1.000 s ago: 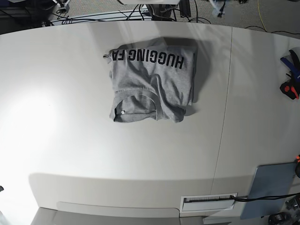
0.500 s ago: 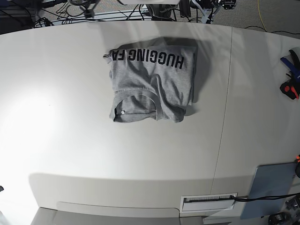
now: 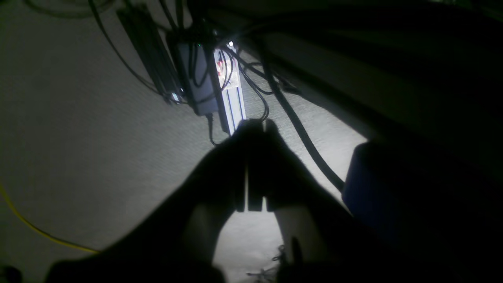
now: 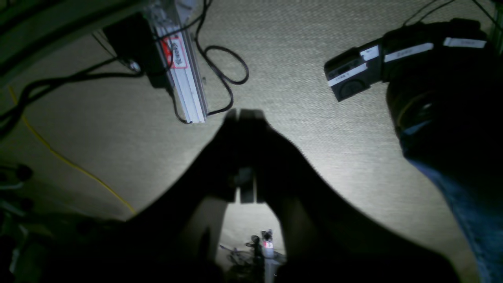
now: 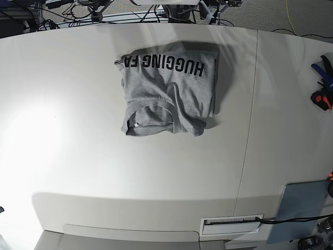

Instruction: Fold the T-shirt properly

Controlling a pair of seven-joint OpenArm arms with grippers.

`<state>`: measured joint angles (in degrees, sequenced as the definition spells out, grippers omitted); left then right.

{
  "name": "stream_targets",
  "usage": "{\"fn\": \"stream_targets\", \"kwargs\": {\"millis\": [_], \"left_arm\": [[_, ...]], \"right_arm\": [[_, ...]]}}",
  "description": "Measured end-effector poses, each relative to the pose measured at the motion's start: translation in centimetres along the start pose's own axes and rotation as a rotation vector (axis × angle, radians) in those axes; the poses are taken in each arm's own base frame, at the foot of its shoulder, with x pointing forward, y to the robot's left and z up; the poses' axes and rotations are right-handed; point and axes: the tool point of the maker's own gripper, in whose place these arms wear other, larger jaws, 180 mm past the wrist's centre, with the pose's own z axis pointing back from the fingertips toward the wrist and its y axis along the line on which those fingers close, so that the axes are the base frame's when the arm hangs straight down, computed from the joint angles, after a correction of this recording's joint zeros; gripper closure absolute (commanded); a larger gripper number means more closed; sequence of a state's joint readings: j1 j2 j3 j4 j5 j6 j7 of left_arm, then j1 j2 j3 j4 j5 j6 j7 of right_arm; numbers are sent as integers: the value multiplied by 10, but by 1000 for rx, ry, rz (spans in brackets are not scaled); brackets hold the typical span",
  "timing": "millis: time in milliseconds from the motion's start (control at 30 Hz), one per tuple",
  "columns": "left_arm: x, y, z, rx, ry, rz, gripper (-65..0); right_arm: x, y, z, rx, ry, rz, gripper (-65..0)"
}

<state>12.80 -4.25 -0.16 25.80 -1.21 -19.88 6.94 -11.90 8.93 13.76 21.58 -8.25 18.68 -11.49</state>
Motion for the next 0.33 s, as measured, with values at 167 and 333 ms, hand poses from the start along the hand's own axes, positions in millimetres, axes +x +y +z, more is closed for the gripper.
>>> {"fn": "stream_targets", "kwargs": {"millis": [167,333], "left_arm": [[1,-5,-1,-8,-5,6,0],[1,-3,-1,-5,-5,5,0]], "right_arm": [[0,-6,1,-14,0,0,0],[0,-2,0,-6,1,0,0]]}}
